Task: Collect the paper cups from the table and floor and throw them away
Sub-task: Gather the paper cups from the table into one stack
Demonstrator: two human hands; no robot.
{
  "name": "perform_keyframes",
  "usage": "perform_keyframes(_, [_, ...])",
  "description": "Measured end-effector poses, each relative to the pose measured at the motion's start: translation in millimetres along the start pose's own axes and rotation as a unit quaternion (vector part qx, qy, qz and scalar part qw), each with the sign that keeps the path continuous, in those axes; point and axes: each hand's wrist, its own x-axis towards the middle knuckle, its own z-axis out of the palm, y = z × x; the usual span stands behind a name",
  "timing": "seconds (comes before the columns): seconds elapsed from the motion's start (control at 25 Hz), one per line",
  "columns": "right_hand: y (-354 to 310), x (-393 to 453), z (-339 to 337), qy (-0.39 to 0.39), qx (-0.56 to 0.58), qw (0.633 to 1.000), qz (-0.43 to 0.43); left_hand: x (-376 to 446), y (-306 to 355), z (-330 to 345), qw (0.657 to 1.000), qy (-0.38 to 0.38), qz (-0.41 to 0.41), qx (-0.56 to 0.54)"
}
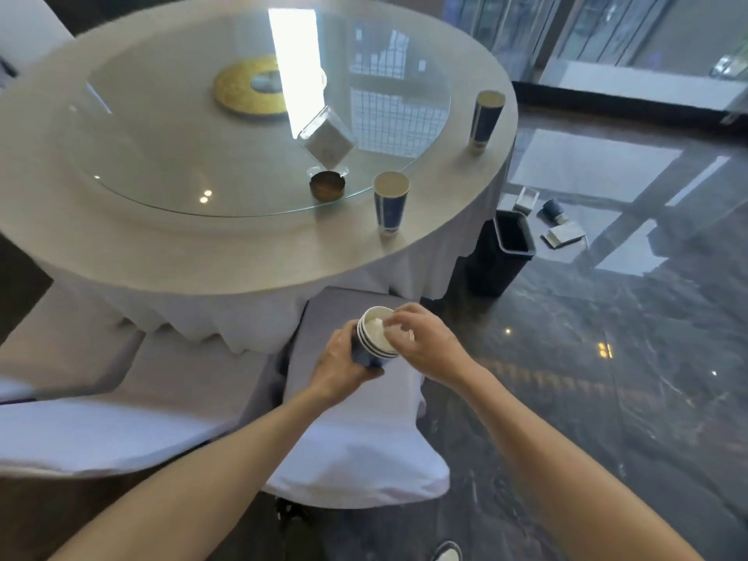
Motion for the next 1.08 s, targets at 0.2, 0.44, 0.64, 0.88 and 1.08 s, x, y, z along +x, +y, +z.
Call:
perform_keyframes(0.2, [23.7, -49.1, -47.3, -0.142, -0.045, 0.988, -0.043, -32.4, 48.5, 57.6, 0.998, 0.032, 0.015, -0.047])
perform_keyframes(0.44, [42.1, -31.1, -84.4, -0.214, -0.040, 0.976, -0.021, -25.2, 72.4, 84.1, 0.997, 0.060, -0.006, -0.055])
perform_keyframes(0.64, [53.6, 32.0, -105.0, -0.199, -0.091, 0.971, -0.094, 32.5, 76.3, 78.7, 0.988, 0.106, -0.035, -0.108])
perform_keyframes(0.88, [56.3, 116.6, -143.1, -0.141, -0.079, 0.980, -0.117, 89.6, 87.0, 74.0, 0.979, 0.149, -0.055, -0.130])
perform_keyframes(1.08, [49.9, 191.8, -152.3, -0.021, 0.004, 0.994, -0.103, 111.2, 76.3, 56.9, 0.960, 0.203, -0.105, -0.160])
